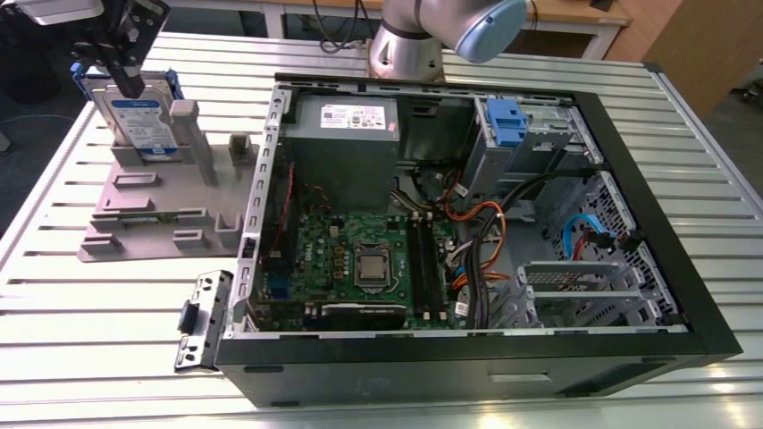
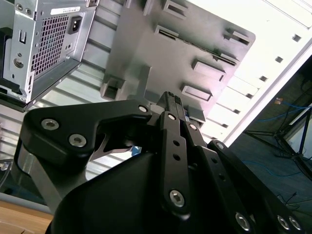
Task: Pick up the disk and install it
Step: 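Reach for the disk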
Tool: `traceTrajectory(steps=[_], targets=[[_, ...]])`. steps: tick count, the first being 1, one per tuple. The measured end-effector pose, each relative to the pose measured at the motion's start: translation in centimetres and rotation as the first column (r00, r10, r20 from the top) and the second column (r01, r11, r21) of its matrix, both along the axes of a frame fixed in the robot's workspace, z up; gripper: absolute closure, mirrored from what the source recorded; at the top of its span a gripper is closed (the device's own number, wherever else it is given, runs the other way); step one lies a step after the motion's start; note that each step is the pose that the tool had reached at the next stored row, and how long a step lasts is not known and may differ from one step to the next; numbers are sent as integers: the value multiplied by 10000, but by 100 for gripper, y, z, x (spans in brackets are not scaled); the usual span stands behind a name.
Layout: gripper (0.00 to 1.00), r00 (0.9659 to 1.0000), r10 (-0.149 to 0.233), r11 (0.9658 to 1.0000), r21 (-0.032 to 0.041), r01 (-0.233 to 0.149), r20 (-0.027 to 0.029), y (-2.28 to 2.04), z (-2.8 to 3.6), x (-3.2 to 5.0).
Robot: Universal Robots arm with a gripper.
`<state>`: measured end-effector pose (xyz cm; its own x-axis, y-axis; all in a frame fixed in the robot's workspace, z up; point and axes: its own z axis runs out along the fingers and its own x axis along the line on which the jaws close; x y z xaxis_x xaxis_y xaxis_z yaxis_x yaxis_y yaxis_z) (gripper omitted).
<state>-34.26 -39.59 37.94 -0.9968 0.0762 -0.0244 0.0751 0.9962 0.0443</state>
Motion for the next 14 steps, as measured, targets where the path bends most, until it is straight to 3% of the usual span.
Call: traceTrajectory(steps=[14], targets=[[90, 10000, 0, 10000, 0, 0, 0, 1, -12, -25]])
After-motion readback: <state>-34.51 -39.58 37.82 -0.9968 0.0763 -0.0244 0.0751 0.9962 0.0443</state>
